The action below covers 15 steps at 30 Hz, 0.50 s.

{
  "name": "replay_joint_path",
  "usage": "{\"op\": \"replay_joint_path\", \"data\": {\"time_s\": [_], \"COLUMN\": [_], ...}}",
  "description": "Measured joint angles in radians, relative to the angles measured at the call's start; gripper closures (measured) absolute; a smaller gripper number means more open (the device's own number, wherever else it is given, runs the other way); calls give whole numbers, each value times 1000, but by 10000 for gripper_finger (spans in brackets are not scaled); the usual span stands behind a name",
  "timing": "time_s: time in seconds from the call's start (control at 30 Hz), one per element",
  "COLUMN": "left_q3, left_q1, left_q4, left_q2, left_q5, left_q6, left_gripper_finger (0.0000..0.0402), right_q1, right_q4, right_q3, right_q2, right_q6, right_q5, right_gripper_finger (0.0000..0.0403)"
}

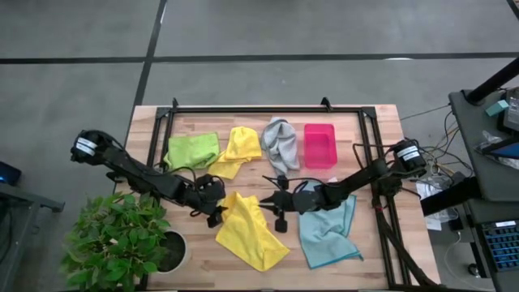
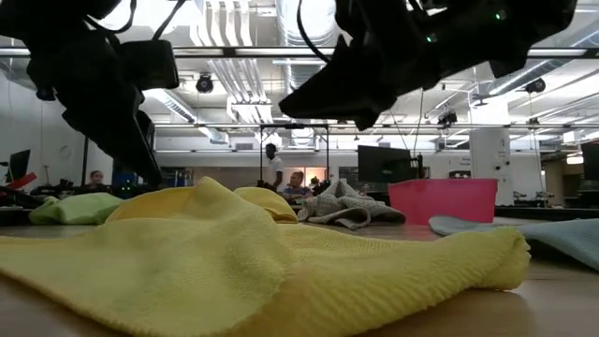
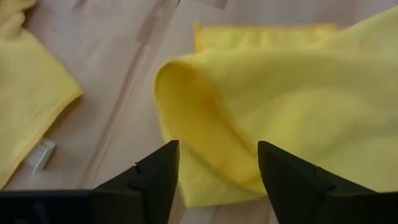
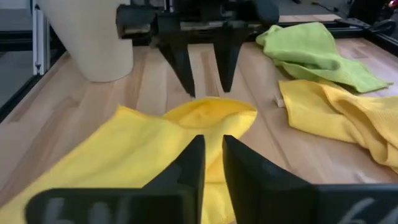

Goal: Fold microfiber towels
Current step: Fold the bottom yellow microfiber towel

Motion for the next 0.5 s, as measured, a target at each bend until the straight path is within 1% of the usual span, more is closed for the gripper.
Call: {"op": "replay_joint_path", "data": {"time_s": [0.1,0.2,0.3,0.4,0.5], "left_q3": [-1,-3,-3,-3,-3], "left_q1": [1,2,2,2,2], "left_q4": [7,8,5,5,4], "left_q2": [7,7,4,4,4], "left_q5": [-4,-7,-8,-8,-8], "left_q6": [0,7,7,7,7], "left_gripper_finger": [199,198,198,198,198], "right_q1": [-7,-11,-16,-30,-55], "right_q4": [-32,-40,-51,-66,-155], "right_q3": [26,60,114,198,296], "right_q2": [-9,24,98,179,253], "right_q6": [42,59,70,85,99], "right_q5": [14,16,15,13,15], "right_gripper_finger": [322,298,277,259,246]}}
